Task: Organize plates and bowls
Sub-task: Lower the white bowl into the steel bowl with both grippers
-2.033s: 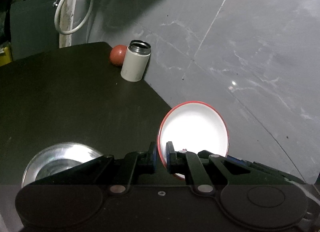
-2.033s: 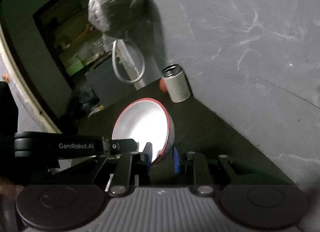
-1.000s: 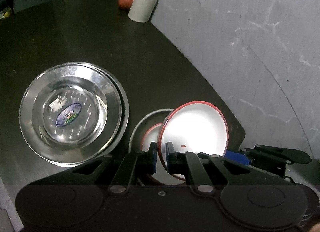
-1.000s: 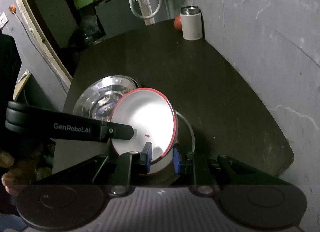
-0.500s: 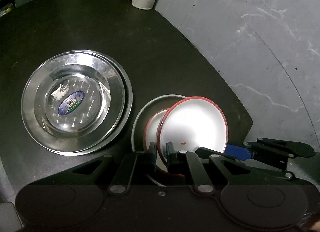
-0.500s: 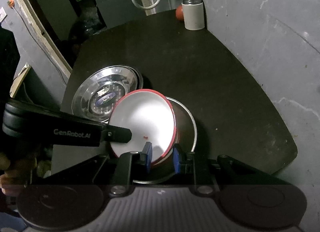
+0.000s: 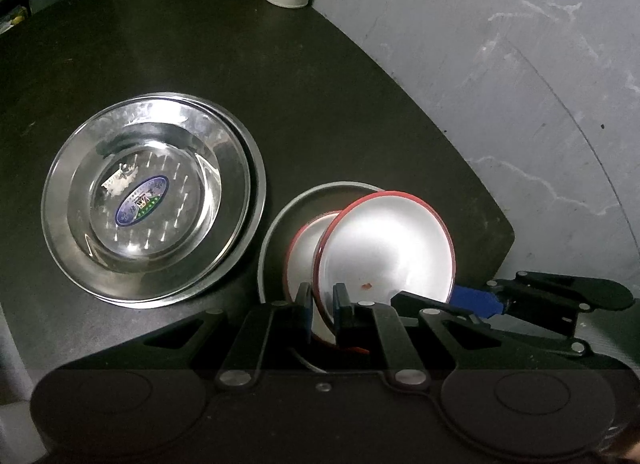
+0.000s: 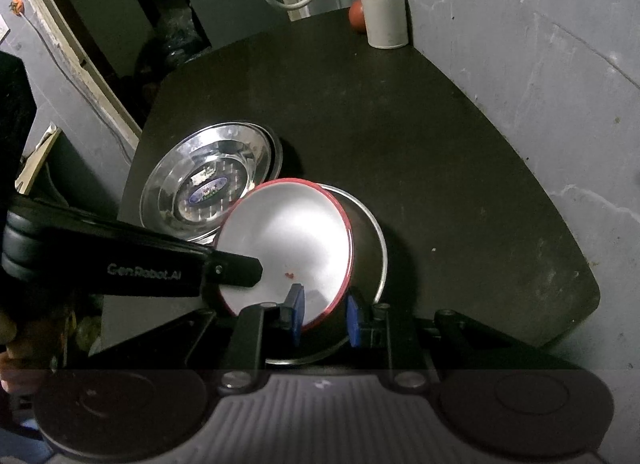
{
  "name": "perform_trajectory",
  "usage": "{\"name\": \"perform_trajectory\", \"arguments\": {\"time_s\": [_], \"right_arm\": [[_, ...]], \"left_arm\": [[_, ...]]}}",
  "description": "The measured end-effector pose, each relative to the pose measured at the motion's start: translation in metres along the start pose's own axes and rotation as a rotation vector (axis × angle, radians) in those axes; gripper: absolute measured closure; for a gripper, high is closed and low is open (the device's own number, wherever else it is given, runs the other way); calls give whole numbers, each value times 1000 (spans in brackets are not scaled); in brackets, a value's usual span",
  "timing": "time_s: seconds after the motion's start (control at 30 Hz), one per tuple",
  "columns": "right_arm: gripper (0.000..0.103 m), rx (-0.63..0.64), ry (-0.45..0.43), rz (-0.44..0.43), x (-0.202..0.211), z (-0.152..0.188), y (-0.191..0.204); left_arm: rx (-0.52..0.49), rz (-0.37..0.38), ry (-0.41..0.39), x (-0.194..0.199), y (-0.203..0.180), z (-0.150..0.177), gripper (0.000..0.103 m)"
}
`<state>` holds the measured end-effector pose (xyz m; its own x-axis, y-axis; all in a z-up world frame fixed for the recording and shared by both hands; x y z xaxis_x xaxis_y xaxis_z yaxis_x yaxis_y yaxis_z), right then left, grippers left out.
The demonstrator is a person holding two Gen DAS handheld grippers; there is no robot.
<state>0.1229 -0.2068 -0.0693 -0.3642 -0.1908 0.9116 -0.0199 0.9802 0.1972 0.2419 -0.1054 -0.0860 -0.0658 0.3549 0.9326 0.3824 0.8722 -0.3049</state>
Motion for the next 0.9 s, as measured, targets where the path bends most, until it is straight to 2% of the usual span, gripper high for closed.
{"name": "perform_trajectory", "arguments": {"time_s": [0.9], "right_arm": [[77,26,65,22,-7,-11,4]], "left_arm": [[-10,-36,58,0,-9,-11,88]]}}
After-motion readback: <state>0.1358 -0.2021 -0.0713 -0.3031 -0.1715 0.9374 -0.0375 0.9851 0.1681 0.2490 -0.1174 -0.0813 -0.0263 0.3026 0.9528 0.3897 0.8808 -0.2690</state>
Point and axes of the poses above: each gripper's, at about its wrist camera, not at the fingertips, and x roughly against the way its jaws point, y to its left, z to its underside, the point moved 2 cm from there along -x, roughly the way its jaws point, and after that the axes turned 13 degrees about y, right-handed, at the moved point
